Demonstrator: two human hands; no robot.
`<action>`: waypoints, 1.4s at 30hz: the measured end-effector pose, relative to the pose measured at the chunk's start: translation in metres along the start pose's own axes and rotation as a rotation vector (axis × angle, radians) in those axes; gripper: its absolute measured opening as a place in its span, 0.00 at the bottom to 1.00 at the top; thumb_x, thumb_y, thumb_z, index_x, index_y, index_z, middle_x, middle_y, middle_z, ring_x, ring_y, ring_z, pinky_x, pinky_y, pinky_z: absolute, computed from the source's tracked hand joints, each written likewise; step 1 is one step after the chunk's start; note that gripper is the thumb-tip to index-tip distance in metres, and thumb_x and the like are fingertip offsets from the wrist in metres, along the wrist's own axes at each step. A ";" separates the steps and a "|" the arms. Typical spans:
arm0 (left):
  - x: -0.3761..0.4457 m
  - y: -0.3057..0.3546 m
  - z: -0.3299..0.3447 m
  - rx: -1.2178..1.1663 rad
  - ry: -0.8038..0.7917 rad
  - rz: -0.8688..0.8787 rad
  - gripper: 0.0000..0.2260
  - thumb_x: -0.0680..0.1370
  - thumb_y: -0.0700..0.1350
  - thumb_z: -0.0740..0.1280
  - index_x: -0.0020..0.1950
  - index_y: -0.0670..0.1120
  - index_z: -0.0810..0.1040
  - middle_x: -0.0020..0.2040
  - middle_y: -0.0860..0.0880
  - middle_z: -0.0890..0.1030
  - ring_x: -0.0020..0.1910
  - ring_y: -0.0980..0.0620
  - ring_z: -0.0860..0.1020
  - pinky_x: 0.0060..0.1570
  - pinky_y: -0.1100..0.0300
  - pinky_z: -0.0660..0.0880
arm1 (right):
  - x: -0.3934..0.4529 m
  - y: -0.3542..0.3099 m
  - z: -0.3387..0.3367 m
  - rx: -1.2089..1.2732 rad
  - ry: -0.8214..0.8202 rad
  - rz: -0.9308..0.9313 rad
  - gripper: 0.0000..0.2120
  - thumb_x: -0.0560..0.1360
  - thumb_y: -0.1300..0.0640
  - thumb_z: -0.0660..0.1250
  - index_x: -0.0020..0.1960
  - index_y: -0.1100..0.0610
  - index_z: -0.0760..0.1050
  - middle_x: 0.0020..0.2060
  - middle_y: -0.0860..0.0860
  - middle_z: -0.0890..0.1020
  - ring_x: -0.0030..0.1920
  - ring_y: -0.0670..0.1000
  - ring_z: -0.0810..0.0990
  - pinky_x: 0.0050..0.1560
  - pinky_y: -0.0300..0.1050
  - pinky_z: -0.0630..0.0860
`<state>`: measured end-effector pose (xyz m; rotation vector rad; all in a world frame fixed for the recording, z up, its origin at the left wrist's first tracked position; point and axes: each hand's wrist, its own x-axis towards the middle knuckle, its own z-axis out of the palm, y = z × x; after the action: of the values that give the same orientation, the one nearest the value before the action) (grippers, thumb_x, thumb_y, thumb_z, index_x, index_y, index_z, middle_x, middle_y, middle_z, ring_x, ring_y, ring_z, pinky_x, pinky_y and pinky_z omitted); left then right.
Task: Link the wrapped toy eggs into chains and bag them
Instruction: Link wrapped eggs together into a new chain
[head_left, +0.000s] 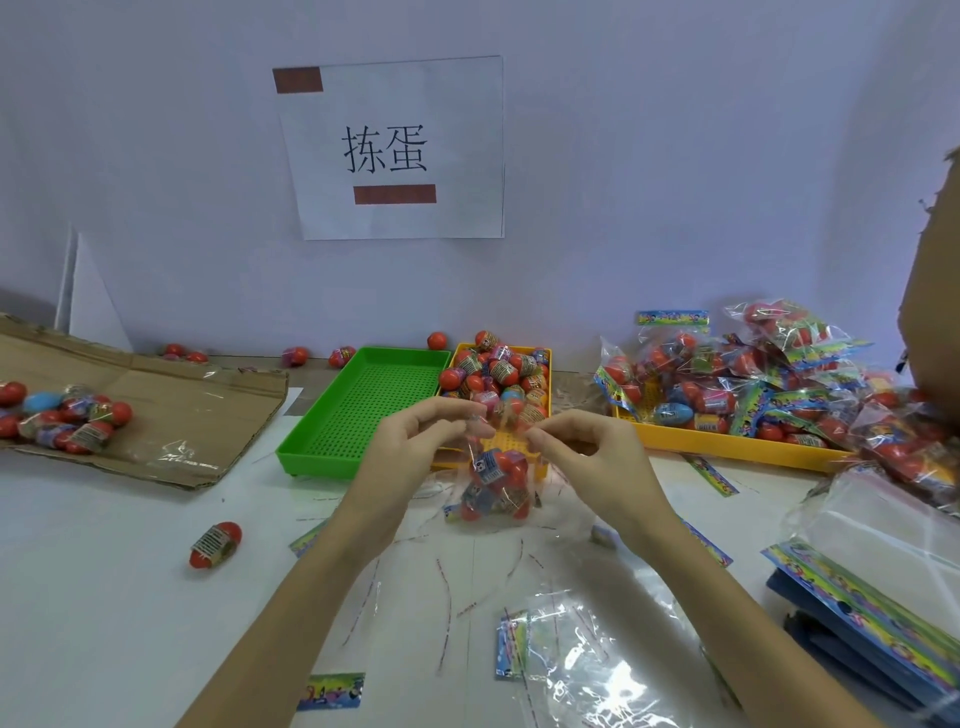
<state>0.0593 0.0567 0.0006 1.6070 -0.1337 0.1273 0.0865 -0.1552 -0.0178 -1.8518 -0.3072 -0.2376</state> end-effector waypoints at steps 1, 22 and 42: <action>0.000 0.000 -0.001 0.017 -0.022 0.004 0.11 0.83 0.35 0.65 0.59 0.45 0.85 0.50 0.46 0.88 0.53 0.46 0.86 0.50 0.58 0.83 | 0.000 0.000 -0.001 0.010 0.000 0.008 0.02 0.77 0.56 0.75 0.47 0.51 0.87 0.40 0.46 0.87 0.44 0.47 0.85 0.50 0.44 0.83; 0.005 -0.012 -0.008 -0.358 0.077 -0.194 0.11 0.64 0.40 0.80 0.46 0.40 0.89 0.50 0.37 0.87 0.46 0.46 0.87 0.45 0.56 0.85 | 0.005 -0.010 -0.020 0.087 -0.072 0.066 0.06 0.77 0.60 0.74 0.49 0.50 0.87 0.42 0.44 0.88 0.45 0.43 0.85 0.42 0.32 0.78; 0.007 -0.013 -0.022 -0.072 -0.065 -0.003 0.09 0.73 0.35 0.77 0.52 0.45 0.89 0.51 0.42 0.88 0.52 0.45 0.87 0.49 0.61 0.83 | 0.002 -0.014 -0.039 0.141 -0.202 0.113 0.07 0.77 0.64 0.73 0.49 0.54 0.88 0.46 0.49 0.88 0.48 0.45 0.86 0.46 0.33 0.79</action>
<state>0.0684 0.0794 -0.0098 1.5398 -0.1841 0.0675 0.0831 -0.1885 0.0071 -1.7489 -0.3484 0.0488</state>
